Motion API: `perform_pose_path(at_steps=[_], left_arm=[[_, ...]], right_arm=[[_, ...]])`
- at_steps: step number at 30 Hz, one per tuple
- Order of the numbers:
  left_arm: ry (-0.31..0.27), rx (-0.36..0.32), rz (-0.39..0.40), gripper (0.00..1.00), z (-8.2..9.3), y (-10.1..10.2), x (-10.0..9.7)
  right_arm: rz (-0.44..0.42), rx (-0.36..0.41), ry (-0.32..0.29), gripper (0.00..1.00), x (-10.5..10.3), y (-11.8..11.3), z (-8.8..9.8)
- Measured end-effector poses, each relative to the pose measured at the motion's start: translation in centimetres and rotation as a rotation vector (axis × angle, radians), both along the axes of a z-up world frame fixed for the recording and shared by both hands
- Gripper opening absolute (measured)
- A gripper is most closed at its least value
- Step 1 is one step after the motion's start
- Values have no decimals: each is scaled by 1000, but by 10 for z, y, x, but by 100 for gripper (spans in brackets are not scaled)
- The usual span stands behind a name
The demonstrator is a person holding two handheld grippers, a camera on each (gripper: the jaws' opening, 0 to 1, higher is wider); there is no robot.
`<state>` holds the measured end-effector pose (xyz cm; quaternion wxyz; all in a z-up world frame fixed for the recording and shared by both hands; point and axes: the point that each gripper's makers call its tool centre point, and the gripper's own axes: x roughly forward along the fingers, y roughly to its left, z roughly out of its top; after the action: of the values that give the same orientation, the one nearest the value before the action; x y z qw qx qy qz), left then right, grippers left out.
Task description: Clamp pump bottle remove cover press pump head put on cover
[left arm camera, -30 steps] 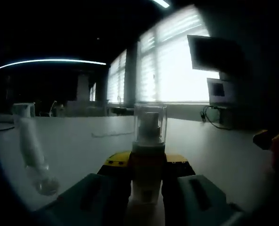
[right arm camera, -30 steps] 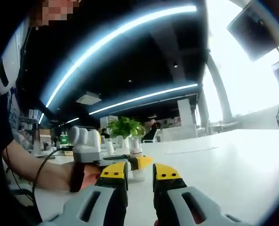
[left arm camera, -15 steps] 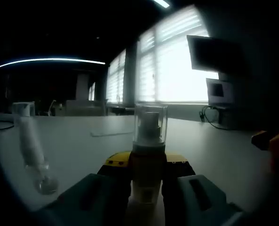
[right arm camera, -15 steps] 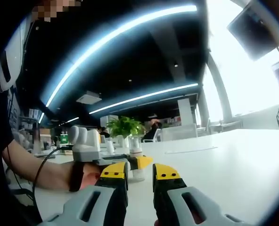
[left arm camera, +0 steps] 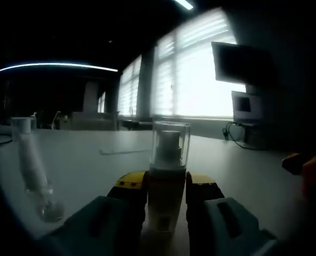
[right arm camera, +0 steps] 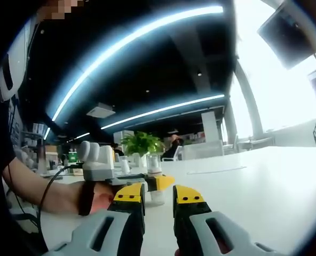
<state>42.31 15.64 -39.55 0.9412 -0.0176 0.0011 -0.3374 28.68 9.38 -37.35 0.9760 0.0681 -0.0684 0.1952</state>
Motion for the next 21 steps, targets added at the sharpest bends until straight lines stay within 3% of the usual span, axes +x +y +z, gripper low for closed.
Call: perform_pose_path(at_steps=[12,15,21], left_arm=[[-25,-23,-29,28,6,2,-5],[9,-65,-37,29,7,1,-6],[-20,-28,-39,29,6,3,-10]], right_arm=[[3,-11,-4,15,0,1,0],[5,-17,-5,15,-1,3,0],[4,-15,-8,15,-1,2,0]])
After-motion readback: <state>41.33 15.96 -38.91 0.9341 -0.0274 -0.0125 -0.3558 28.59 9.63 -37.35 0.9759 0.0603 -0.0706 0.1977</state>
